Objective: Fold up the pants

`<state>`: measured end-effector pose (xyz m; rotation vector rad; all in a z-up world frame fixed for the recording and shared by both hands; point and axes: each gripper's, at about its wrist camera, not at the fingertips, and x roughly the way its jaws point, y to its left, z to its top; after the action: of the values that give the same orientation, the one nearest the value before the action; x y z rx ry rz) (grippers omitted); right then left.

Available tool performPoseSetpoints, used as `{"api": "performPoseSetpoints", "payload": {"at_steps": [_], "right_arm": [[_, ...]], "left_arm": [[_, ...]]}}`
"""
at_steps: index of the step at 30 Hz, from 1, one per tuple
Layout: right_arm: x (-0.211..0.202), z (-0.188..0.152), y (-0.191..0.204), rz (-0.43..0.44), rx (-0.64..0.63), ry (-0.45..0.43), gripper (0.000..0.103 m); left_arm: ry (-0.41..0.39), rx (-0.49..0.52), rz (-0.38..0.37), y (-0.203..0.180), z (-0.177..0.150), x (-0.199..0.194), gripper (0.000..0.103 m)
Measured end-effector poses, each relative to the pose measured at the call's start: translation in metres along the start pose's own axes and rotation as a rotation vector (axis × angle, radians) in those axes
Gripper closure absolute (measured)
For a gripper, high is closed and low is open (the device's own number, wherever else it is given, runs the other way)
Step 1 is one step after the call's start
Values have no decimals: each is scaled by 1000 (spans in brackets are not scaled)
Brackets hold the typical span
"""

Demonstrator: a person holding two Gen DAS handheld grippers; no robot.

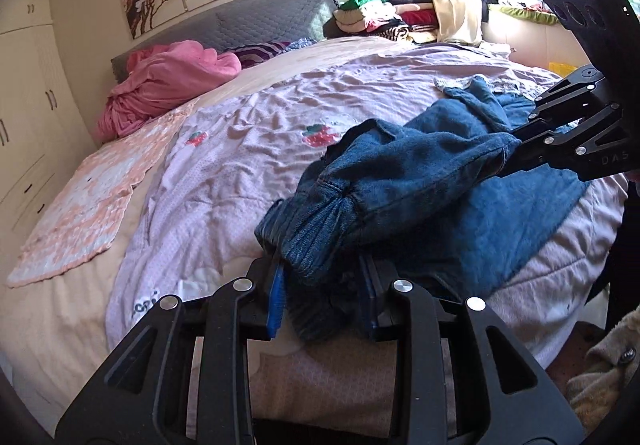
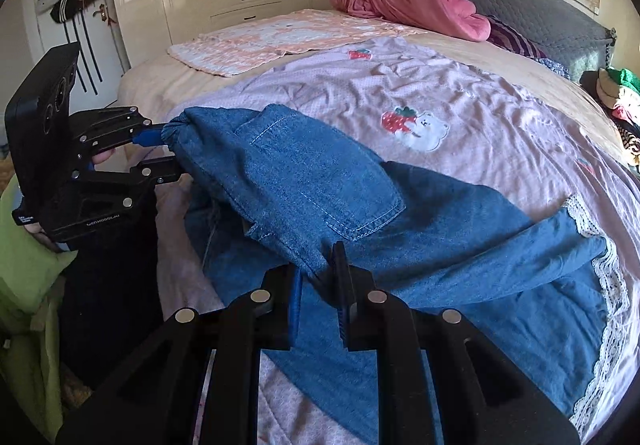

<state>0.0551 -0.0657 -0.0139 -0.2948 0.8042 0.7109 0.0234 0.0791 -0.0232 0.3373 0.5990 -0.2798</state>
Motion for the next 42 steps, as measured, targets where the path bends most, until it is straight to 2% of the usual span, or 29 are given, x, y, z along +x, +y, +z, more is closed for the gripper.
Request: {"api": "performPoseSetpoints", "payload": {"at_steps": [5,10,17,21,27,29,32,34,36,42], "right_arm": [[8,-21,12,15,3,38,87],[17,-30,25,22,-11,56,86],[25,-37,36,44,0,67,80],[27,-41,37,57,15,65,77],[21,-42,35,83,44,52,72],[13,-40,28,108,74,37,68],[-9,-38,13,145,148,-15,65],[-23,-38,2,131,187,-53,60],[-35,-37,-11,99,219,-86,58],[-34,-26,-38,39,278,-86,54]], "left_arm": [[71,-64,-36,3,-15,2,80],[105,-116,-27,10,-17,1,80],[93,-156,13,20,-17,-23,80],[56,-183,23,22,-5,-37,79],[1,-170,-88,0,34,-31,72],[32,-169,-121,-11,41,-16,72],[91,-135,-124,-26,37,7,72],[154,-111,-104,-32,26,21,72],[207,-134,-118,-33,13,32,72],[220,-184,-165,-26,-8,38,72]]}}
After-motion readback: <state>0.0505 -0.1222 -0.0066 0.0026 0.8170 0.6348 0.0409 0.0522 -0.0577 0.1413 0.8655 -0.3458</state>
